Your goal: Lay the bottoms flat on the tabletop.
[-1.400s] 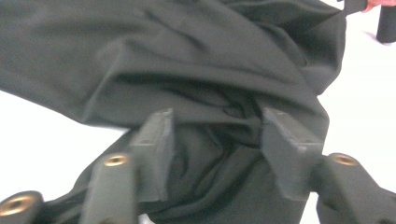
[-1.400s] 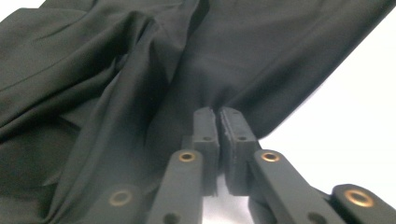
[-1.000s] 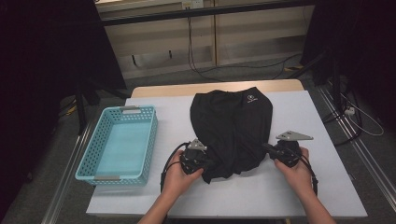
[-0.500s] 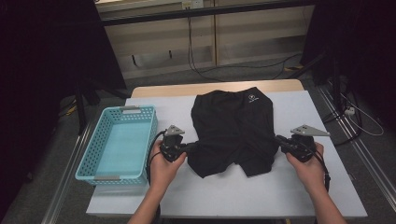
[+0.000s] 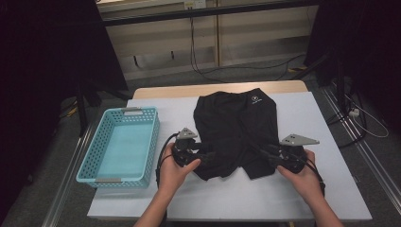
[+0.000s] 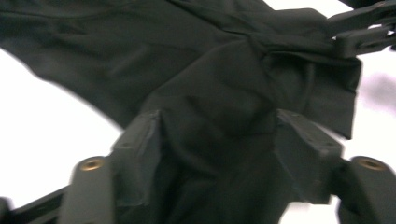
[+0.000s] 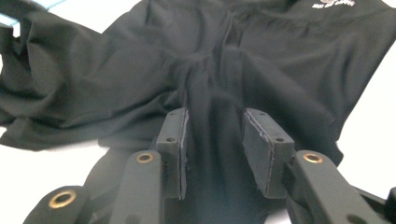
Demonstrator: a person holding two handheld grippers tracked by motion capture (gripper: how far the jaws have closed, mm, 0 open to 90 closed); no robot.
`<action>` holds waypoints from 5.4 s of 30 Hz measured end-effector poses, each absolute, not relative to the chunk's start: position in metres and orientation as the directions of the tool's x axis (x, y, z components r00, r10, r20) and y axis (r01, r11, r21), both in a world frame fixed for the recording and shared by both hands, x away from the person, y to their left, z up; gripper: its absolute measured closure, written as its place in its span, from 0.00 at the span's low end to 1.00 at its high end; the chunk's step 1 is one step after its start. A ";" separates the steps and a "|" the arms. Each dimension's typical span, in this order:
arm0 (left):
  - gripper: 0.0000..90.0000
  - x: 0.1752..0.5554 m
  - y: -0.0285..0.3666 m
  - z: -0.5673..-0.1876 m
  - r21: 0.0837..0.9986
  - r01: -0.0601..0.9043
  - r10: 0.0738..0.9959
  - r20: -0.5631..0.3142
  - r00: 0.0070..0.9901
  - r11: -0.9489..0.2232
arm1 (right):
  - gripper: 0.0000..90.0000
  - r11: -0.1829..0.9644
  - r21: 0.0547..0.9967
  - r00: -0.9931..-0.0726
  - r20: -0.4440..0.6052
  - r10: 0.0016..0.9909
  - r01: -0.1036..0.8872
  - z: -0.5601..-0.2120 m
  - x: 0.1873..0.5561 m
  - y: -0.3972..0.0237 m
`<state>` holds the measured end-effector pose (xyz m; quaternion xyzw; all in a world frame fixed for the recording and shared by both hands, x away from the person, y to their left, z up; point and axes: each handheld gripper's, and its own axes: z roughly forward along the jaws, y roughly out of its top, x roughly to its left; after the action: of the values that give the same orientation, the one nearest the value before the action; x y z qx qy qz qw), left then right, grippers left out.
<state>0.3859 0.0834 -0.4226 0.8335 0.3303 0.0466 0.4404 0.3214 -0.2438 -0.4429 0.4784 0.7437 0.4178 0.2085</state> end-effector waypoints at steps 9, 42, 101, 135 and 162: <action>0.31 0.385 0.065 -0.432 0.764 0.457 0.537 -0.174 0.826 -0.455 | 0.93 0.262 0.785 -0.494 0.064 0.867 0.561 -0.451 0.325 -0.231; 0.97 0.397 0.110 -0.432 0.717 0.587 0.692 -0.203 0.693 -0.377 | 0.57 0.062 0.800 -0.308 0.157 0.938 0.596 -0.452 0.335 -0.274; 0.97 0.398 0.106 -0.436 0.704 0.599 0.662 -0.244 0.709 -0.381 | 0.55 0.116 0.770 -0.320 0.120 0.940 0.627 -0.450 0.347 -0.279; 0.97 0.396 0.103 -0.431 0.716 0.590 0.646 -0.256 0.719 -0.373 | 0.98 0.190 0.852 -0.463 0.068 0.884 0.487 -0.398 0.315 -0.266; 0.97 0.396 0.101 -0.435 0.712 0.595 0.641 -0.267 0.720 -0.373 | 0.67 0.240 0.722 -0.398 0.053 0.916 0.649 -0.460 0.345 -0.256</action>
<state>0.3961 0.1014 -0.4349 0.8280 0.3731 0.0273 0.4177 0.3450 -0.2557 -0.4600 0.5127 0.7629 0.3420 0.1954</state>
